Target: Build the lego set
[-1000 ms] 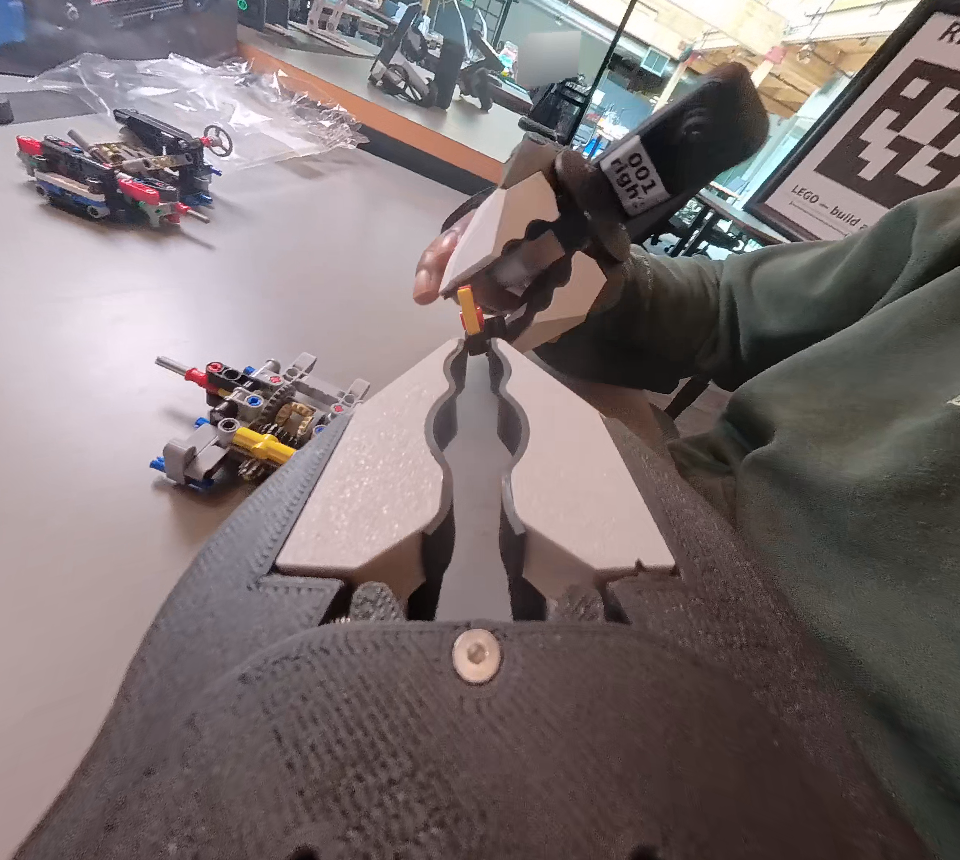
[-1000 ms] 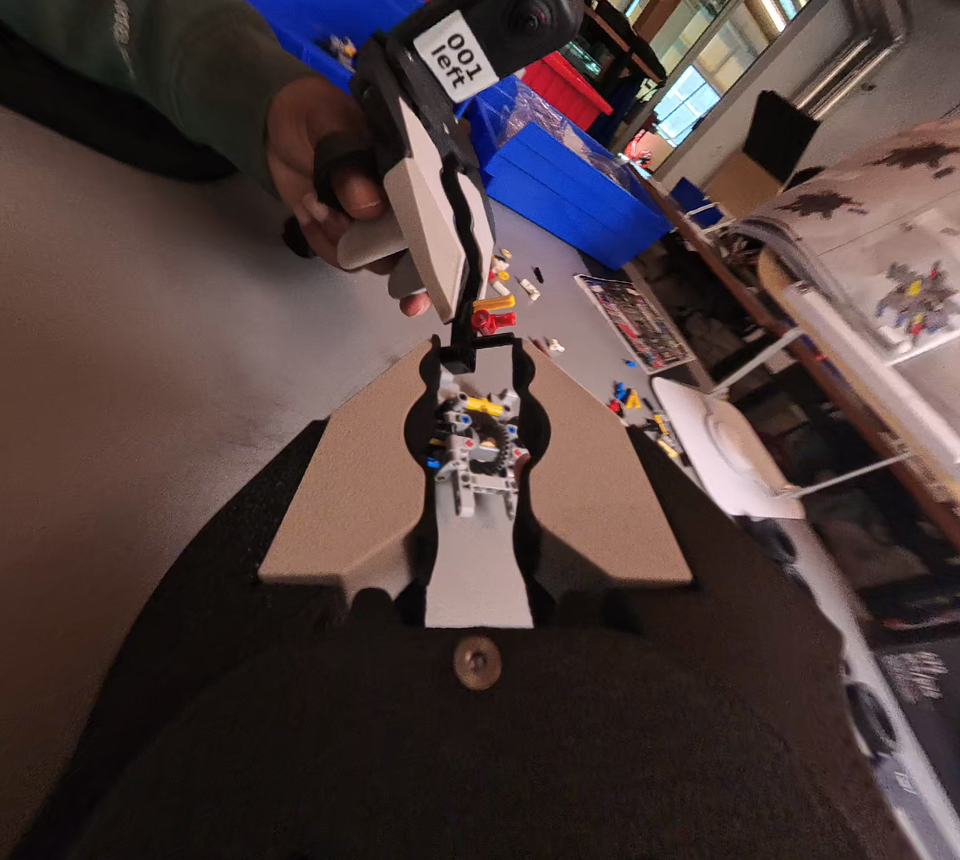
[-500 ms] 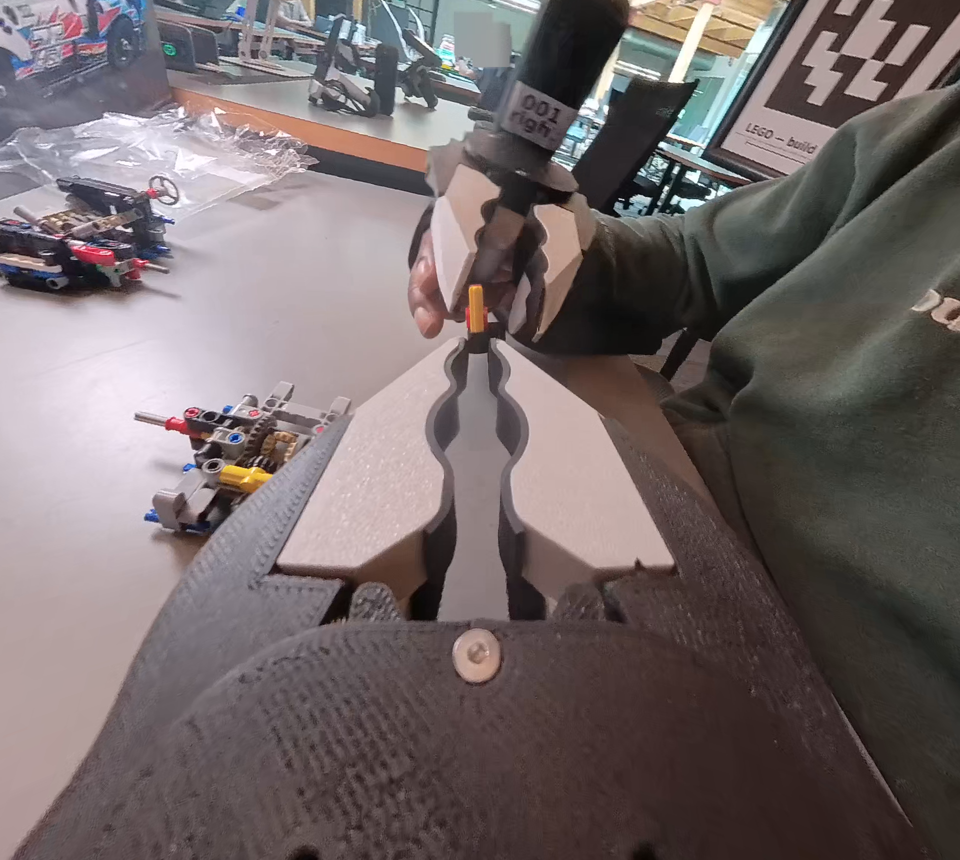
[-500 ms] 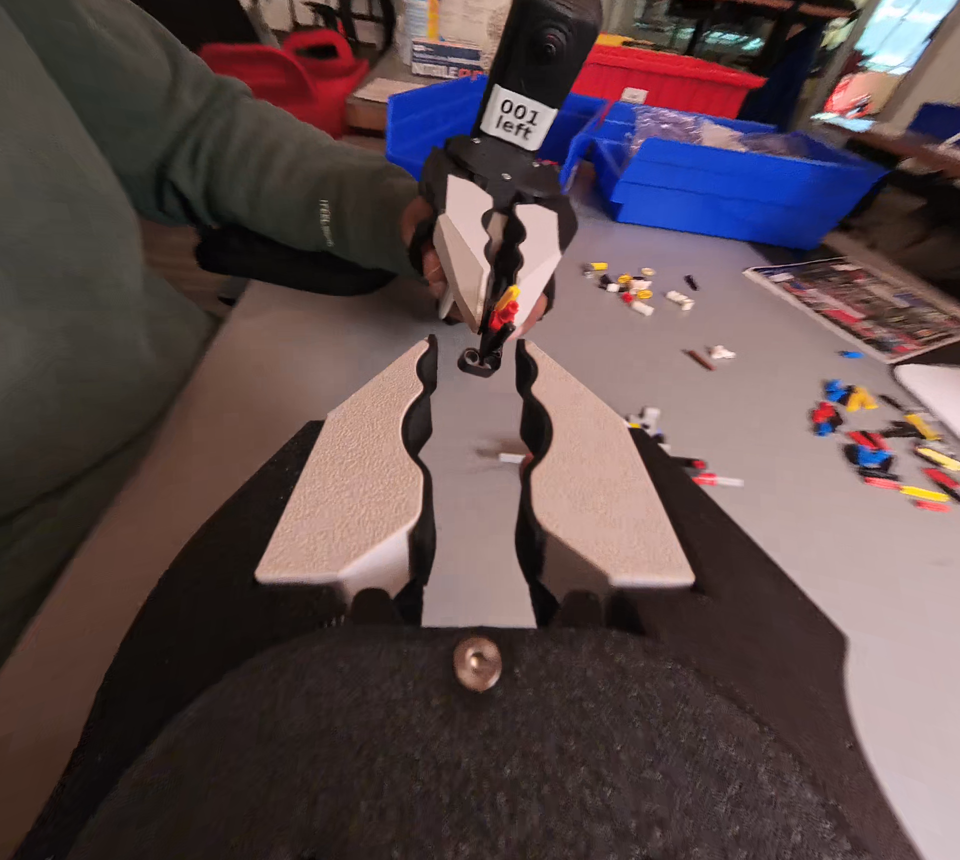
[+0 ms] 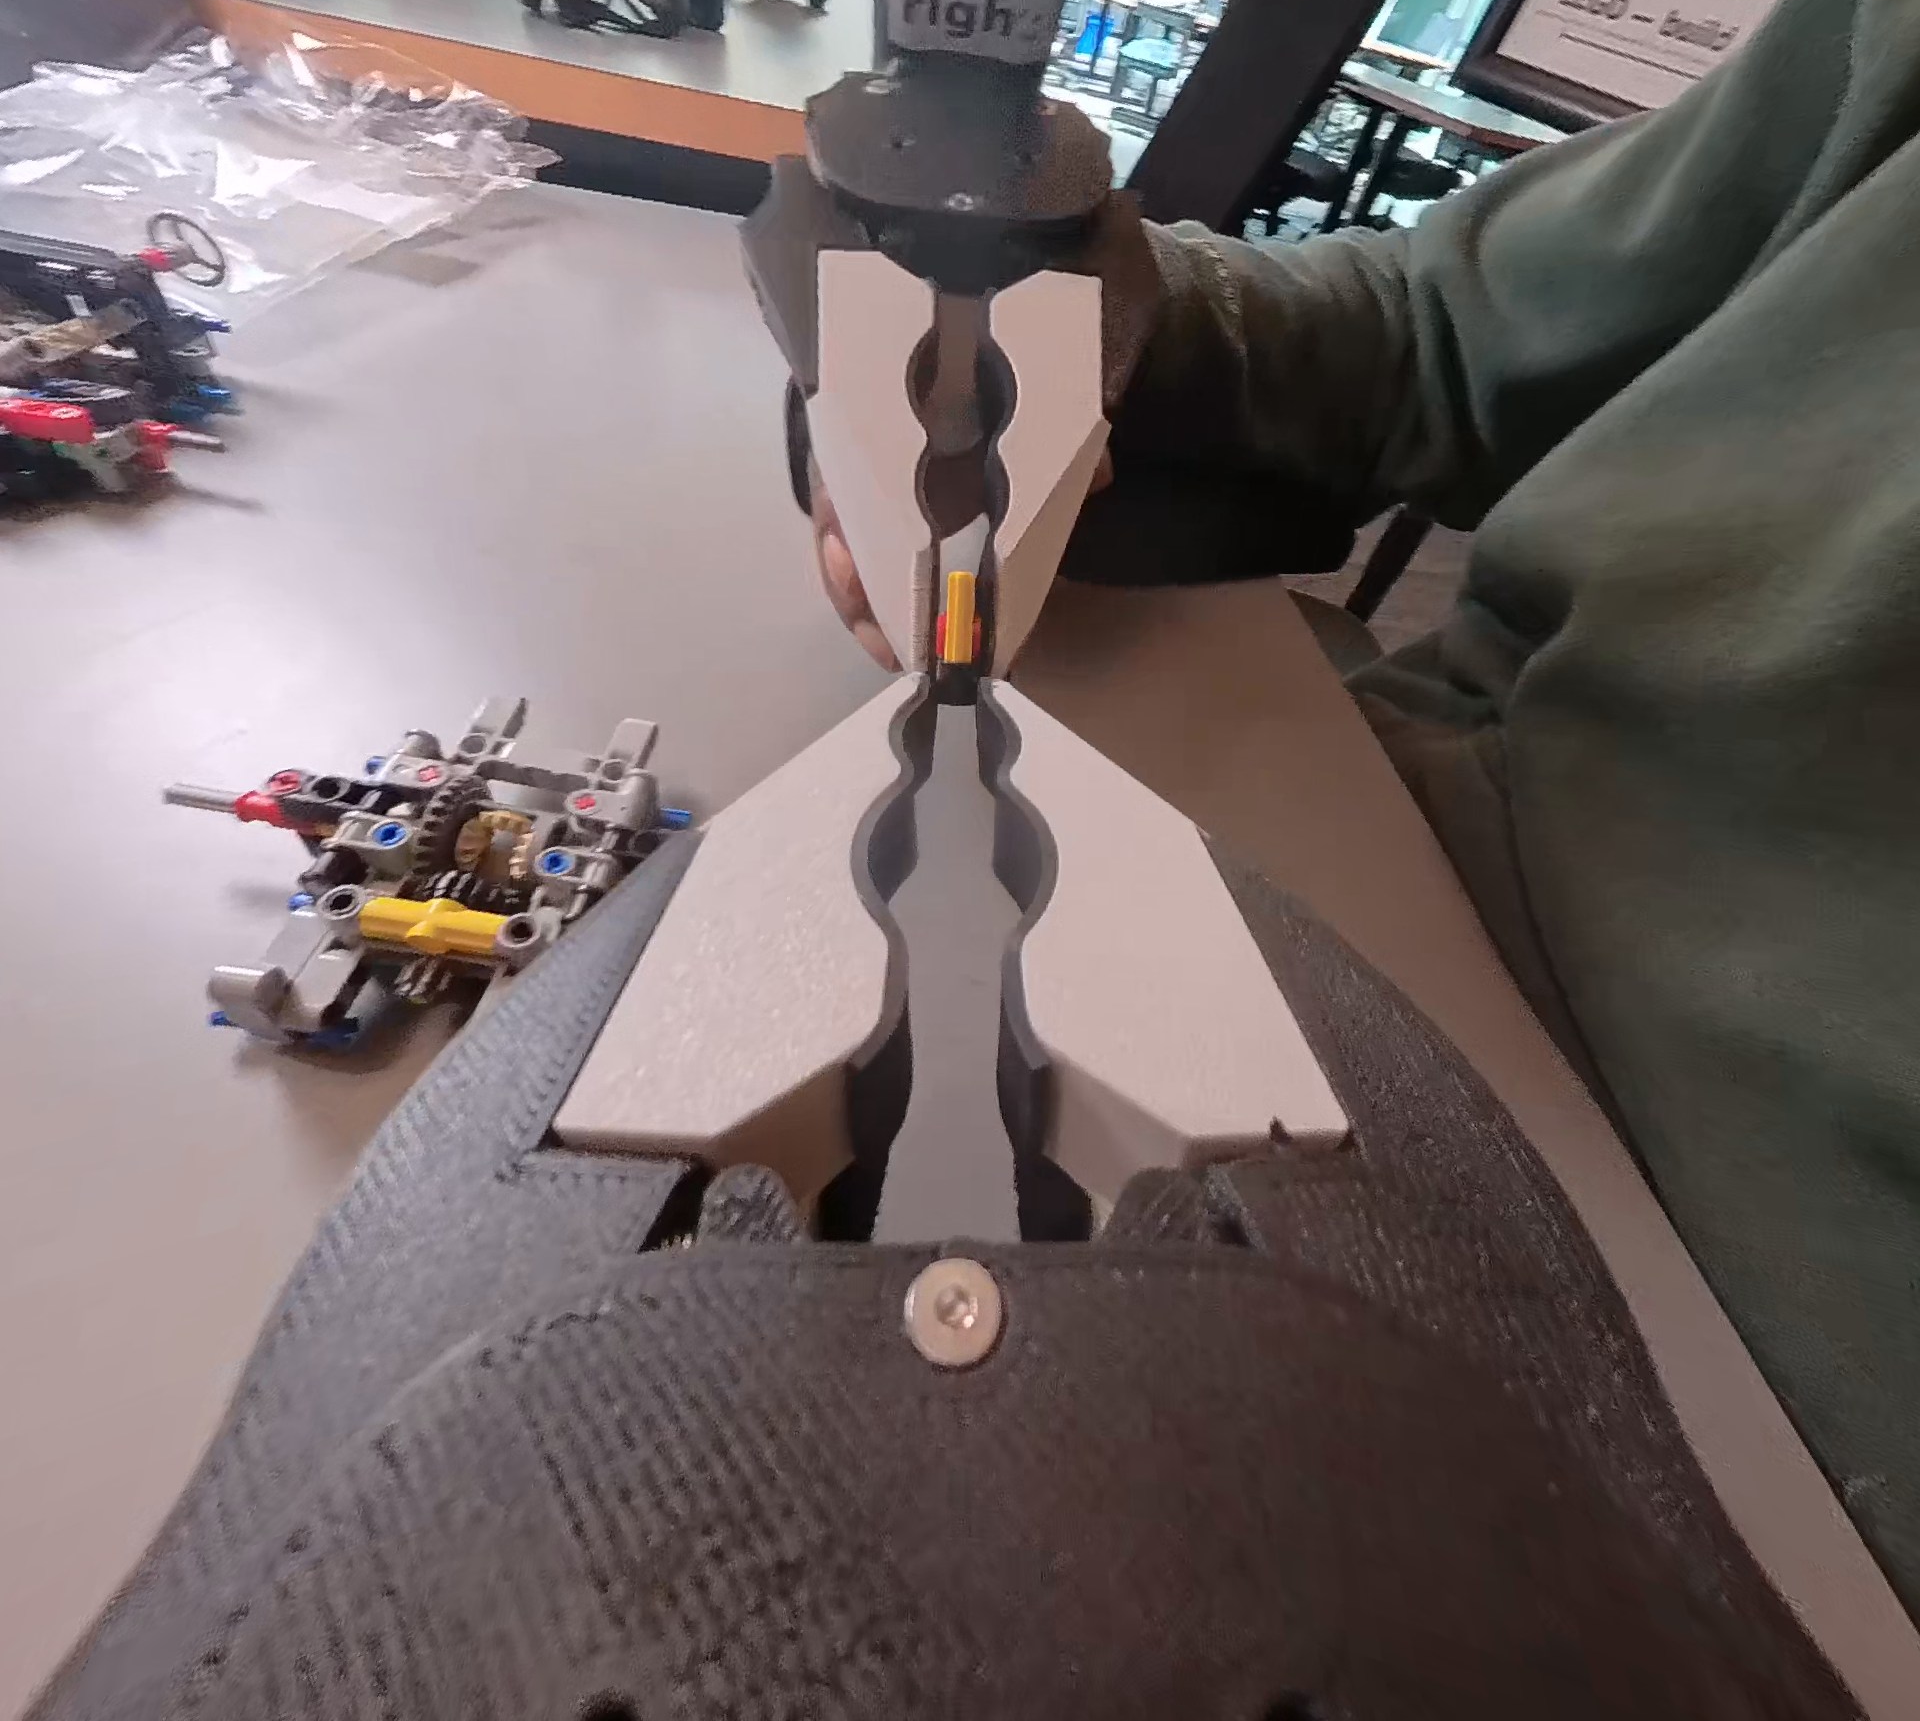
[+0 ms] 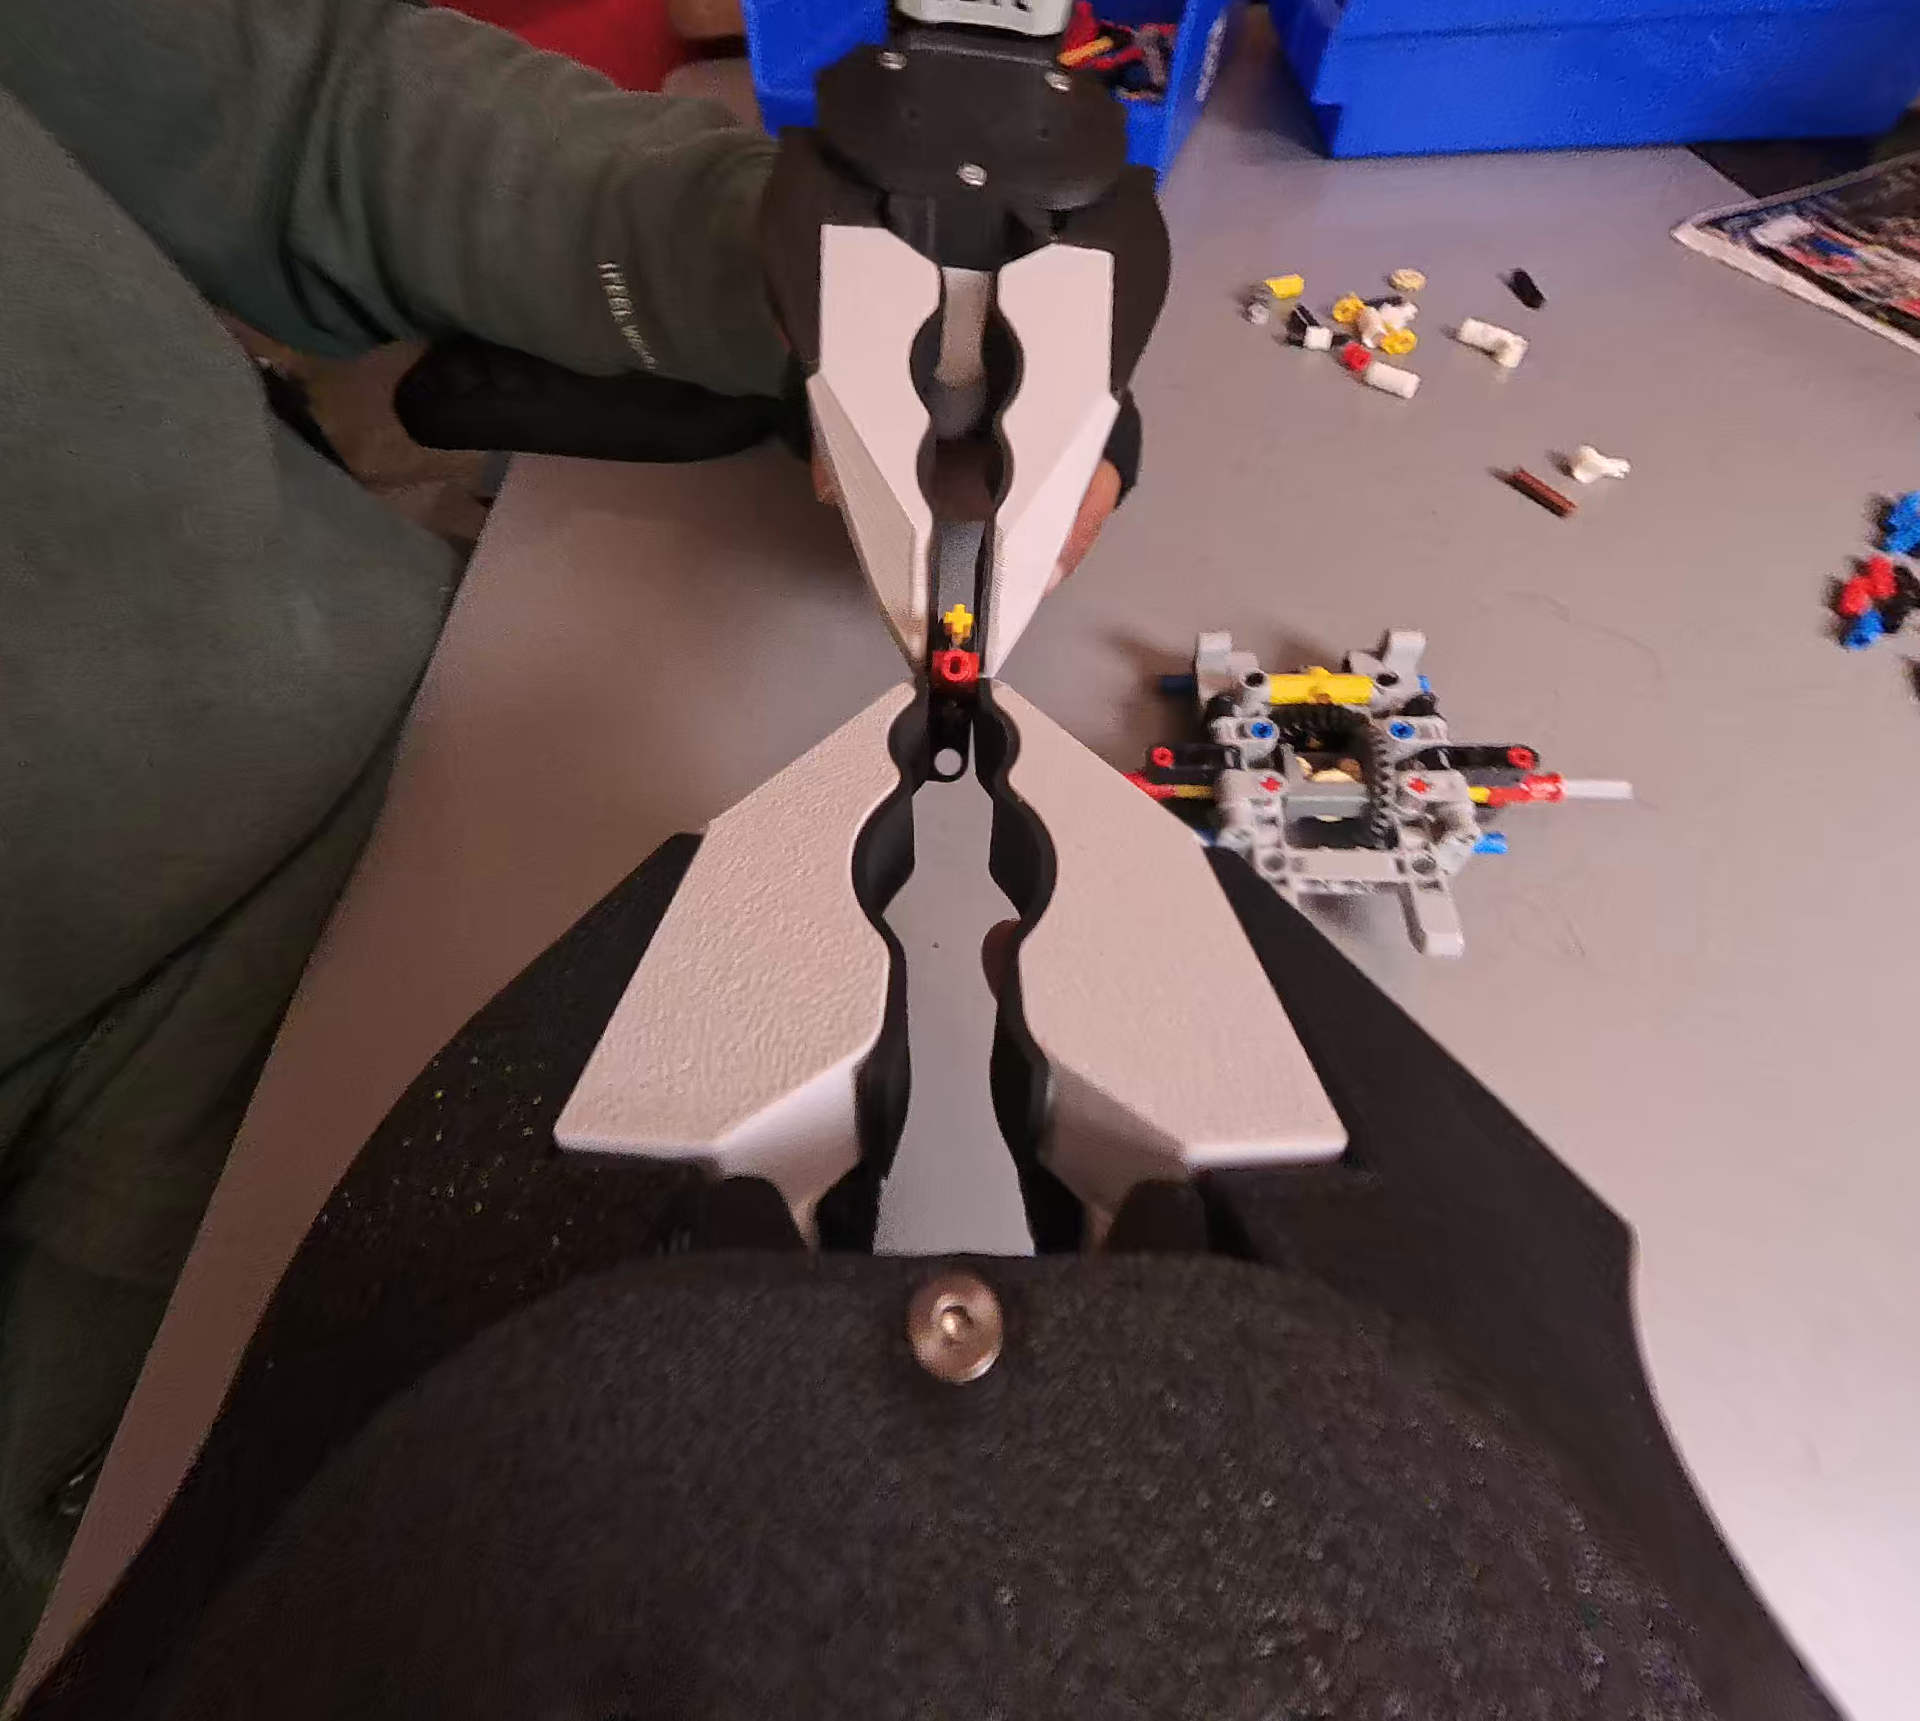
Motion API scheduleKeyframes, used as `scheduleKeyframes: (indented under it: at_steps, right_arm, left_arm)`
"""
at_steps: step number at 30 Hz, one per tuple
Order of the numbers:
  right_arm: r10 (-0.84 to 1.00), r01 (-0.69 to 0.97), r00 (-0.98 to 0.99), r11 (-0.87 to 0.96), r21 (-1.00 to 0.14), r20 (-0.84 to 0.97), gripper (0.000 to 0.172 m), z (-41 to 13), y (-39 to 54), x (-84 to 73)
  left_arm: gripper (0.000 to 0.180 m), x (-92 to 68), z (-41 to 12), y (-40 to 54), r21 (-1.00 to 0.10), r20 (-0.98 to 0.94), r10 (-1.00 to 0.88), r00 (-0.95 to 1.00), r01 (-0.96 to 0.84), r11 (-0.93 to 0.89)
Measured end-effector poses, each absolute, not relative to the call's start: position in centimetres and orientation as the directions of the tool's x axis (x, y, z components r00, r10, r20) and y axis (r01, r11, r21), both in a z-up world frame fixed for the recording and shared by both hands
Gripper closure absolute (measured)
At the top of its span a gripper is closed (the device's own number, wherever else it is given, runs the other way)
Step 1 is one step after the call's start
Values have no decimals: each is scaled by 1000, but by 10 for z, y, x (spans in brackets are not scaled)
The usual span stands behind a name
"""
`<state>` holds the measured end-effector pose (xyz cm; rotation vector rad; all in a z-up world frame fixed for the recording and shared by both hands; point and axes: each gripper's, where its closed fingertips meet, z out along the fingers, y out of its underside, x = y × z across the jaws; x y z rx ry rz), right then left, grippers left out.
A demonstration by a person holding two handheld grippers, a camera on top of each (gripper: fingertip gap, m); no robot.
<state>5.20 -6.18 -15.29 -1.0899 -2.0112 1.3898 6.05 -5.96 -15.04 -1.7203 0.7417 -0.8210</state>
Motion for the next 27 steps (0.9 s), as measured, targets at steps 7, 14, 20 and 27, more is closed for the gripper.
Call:
scheduleKeyframes:
  at_steps: [7, 14, 20, 27]
  right_arm:
    - [1000, 630, 0, -23, -777, -30, 166, -183, 60, 51]
    - [980, 744, 184, -89, -662, 76, 166, -212, 114, 73]
    - [977, 771, 175, -57, -634, 125, 166, -216, 110, 71]
    - [984, 783, 131, -30, -621, 119, 153, -217, 101, 72]
  left_arm:
    - [154, 22, -152, -27, -965, 83, -603, 793, -87, -247]
    - [147, 0, -141, -21, -977, 45, -496, 867, -64, -201]
    - [146, -1, -140, -21, -977, 48, -495, 867, -63, -204]
    - [146, 0, -141, -22, -976, 54, -498, 866, -59, -210]
